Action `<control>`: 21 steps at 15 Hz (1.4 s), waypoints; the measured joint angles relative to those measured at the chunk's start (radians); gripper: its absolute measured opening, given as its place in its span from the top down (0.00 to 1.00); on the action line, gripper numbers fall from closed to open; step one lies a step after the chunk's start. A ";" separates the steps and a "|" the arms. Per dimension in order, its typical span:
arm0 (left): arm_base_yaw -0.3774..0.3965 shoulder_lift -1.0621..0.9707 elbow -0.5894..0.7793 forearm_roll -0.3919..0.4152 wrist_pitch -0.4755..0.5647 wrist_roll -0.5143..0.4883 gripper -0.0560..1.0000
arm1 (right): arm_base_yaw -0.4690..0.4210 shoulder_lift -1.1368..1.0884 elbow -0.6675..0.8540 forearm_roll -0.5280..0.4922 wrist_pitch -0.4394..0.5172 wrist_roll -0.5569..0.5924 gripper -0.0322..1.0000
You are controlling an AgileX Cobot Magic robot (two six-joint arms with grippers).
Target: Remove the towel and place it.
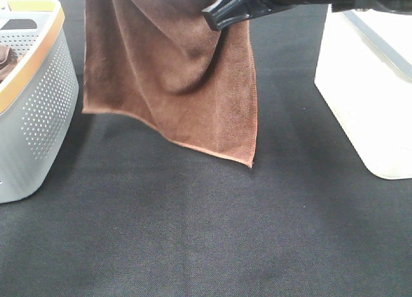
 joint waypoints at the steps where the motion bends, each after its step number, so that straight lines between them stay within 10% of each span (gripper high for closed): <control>1: 0.000 0.000 0.000 -0.003 0.011 0.002 0.95 | 0.000 0.000 0.000 0.001 -0.062 -0.087 0.97; 4: 0.000 0.000 0.000 -0.035 0.012 0.003 0.95 | 0.000 0.000 -0.002 0.002 -0.285 -0.244 0.97; 9: 0.000 0.000 0.000 -0.058 0.012 0.004 0.95 | 0.000 0.000 -0.009 0.003 -0.353 -0.236 0.97; 16: 0.000 0.000 0.000 -0.058 0.012 0.018 0.95 | 0.000 0.000 -0.009 0.003 0.415 0.108 0.97; 21: 0.000 0.000 0.000 -0.058 0.015 0.022 0.95 | 0.000 0.001 0.060 -0.011 0.669 0.192 0.97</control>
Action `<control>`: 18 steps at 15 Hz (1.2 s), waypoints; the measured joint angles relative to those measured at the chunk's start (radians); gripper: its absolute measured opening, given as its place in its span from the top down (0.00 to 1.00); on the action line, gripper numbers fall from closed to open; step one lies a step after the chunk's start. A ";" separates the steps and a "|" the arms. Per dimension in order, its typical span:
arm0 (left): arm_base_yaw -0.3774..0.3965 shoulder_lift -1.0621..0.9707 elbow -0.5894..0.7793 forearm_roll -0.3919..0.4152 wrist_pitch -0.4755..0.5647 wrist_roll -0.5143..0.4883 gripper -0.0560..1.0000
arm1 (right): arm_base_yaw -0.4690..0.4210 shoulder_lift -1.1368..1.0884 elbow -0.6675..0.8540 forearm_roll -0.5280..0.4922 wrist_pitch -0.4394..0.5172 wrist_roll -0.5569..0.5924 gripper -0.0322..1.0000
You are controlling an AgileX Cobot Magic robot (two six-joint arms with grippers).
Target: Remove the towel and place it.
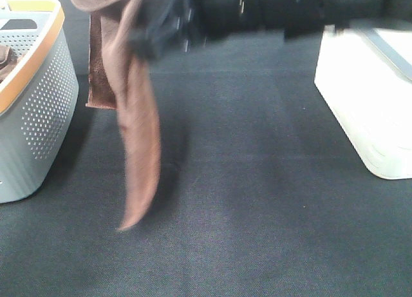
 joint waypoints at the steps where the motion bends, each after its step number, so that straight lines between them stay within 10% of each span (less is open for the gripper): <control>1: 0.000 0.000 0.000 0.000 0.001 0.000 0.95 | 0.000 0.000 0.036 -0.089 0.044 0.099 0.97; 4: 0.000 0.000 0.000 0.000 0.003 0.000 0.95 | 0.000 0.000 0.076 -0.514 0.122 0.465 0.97; 8: 0.000 0.000 0.000 -0.008 0.012 0.001 0.95 | 0.000 0.000 0.055 -1.368 0.235 1.333 0.97; 10: 0.000 0.000 0.000 -0.011 0.011 0.001 0.95 | 0.000 0.000 0.009 -1.899 0.294 1.940 0.97; 13: 0.000 0.000 0.000 -0.005 0.011 0.001 0.95 | -0.002 0.000 -0.090 -2.444 0.418 2.417 0.97; 18: 0.000 0.012 0.000 0.046 -0.090 0.001 0.95 | -0.132 0.000 -0.216 -2.603 0.384 2.495 0.97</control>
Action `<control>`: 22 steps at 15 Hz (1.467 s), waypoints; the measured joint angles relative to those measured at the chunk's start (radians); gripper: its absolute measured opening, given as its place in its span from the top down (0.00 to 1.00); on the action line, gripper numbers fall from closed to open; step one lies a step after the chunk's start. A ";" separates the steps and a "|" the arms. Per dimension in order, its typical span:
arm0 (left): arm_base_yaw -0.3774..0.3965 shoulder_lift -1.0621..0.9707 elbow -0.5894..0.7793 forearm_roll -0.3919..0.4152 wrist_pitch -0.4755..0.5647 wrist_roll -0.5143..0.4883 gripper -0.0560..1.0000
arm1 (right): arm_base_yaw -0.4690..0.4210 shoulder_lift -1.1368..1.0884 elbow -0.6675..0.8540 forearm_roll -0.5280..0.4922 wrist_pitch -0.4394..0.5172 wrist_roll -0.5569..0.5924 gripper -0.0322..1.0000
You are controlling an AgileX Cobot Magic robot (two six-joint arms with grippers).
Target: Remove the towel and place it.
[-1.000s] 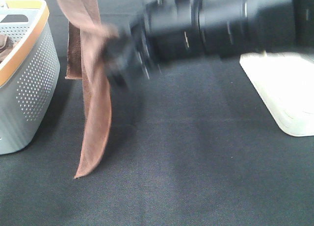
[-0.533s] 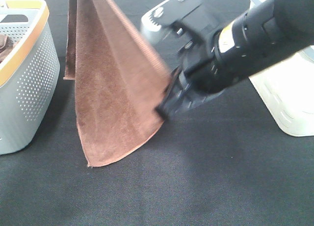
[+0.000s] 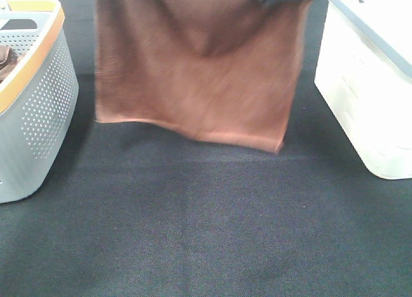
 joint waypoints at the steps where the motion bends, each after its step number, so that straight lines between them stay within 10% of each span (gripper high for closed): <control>1: 0.000 0.012 0.000 0.019 -0.045 0.000 0.95 | -0.057 0.000 -0.016 -0.006 -0.061 0.008 0.97; 5: 0.000 0.075 0.000 0.136 -0.278 0.000 0.95 | -0.269 0.070 -0.019 -0.014 -0.511 0.010 0.97; 8: 0.001 0.139 0.000 0.245 -0.401 -0.001 0.95 | -0.349 0.209 -0.094 0.009 -0.630 0.010 0.97; 13: 0.091 0.265 0.000 0.273 -0.550 -0.065 0.95 | -0.353 0.467 -0.320 0.017 -0.606 -0.038 0.97; 18: 0.100 0.307 0.000 0.085 -0.419 -0.126 0.95 | -0.344 0.526 -0.326 0.097 -0.427 -0.052 0.97; 22: 0.092 0.307 0.000 -0.109 -0.103 -0.041 0.95 | -0.337 0.526 -0.330 0.633 -0.144 -0.506 0.97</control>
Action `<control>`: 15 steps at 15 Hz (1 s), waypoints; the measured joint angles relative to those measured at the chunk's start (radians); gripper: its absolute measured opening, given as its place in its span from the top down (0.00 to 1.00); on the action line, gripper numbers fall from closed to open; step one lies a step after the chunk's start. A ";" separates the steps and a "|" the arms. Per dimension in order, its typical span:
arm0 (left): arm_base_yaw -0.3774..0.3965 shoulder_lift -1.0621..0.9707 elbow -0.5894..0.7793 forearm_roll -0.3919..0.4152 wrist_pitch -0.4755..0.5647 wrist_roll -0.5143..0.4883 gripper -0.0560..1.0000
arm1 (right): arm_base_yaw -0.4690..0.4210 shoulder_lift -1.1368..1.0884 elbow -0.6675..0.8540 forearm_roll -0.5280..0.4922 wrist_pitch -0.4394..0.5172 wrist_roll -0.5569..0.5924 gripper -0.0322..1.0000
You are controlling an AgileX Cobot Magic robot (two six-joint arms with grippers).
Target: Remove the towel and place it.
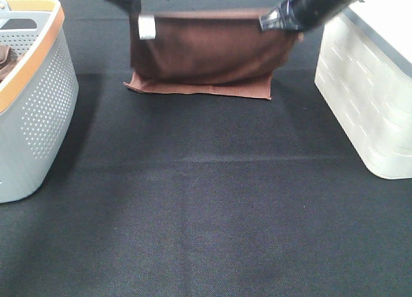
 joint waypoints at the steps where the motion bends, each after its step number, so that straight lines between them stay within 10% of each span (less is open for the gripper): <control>1: 0.001 0.000 0.000 -0.009 0.051 0.005 0.95 | 0.000 0.000 0.000 0.128 0.067 -0.133 0.97; 4: 0.006 0.000 0.000 -0.039 0.197 0.015 0.95 | -0.002 0.000 0.000 0.320 0.260 -0.271 0.97; 15: -0.066 -0.156 0.413 -0.116 0.204 0.082 0.95 | -0.005 -0.001 -0.001 0.413 0.760 -0.245 0.97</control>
